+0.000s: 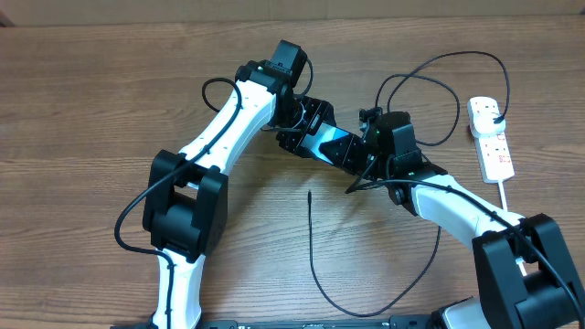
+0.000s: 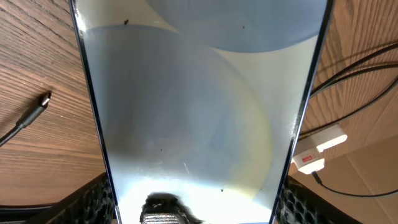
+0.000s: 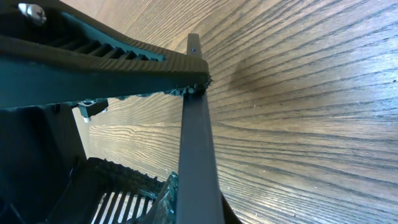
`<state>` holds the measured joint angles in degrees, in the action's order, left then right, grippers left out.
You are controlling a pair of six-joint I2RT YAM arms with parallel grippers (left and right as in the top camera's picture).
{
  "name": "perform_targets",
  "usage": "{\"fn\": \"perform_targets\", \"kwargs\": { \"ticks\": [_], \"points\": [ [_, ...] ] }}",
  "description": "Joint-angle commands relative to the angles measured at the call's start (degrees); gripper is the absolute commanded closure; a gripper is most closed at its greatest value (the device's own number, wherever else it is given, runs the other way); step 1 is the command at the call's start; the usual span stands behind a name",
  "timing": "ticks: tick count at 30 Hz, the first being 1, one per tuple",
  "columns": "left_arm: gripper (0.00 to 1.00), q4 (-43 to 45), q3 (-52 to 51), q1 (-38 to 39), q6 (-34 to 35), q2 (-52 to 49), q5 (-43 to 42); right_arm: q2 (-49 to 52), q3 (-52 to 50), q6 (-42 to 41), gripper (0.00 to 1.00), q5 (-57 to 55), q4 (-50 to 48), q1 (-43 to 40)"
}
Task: Plug charger to phone and switch on socket
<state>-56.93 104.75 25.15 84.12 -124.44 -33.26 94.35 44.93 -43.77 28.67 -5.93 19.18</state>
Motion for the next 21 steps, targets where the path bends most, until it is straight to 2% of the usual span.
{"fn": "perform_targets", "kwargs": {
  "ticks": [1,3,5,7,11,14,21],
  "points": [
    [0.96,0.2,1.9,0.57,0.74,-0.15,-0.83,0.2,1.27,0.76,0.96,-1.03,0.09,0.26],
    [0.95,0.17,1.9,0.55,0.74,-0.15,-0.79,0.2,1.27,0.76,0.96,-1.03,0.09,0.26],
    [0.85,0.2,1.9,0.55,0.74,-0.15,-0.76,0.2,1.27,0.76,0.96,-1.03,0.07,0.26],
    [0.69,0.17,1.9,0.55,0.72,-0.15,-0.59,0.2,1.27,0.74,0.96,-1.03,0.07,0.26],
    [0.23,-0.2,1.9,0.55,0.68,-0.15,0.68,0.2,1.27,0.76,0.96,-1.03,0.07,0.24],
    [0.0,-0.24,1.9,0.46,-0.96,-0.15,0.83,0.2,1.27,0.76,0.96,-1.03,0.04,0.24],
    [0.0,-0.63,1.92,-1.38,-7.93,-0.15,0.61,0.2,1.27,0.76,0.96,-0.98,0.11,-0.94]
  ]
}}
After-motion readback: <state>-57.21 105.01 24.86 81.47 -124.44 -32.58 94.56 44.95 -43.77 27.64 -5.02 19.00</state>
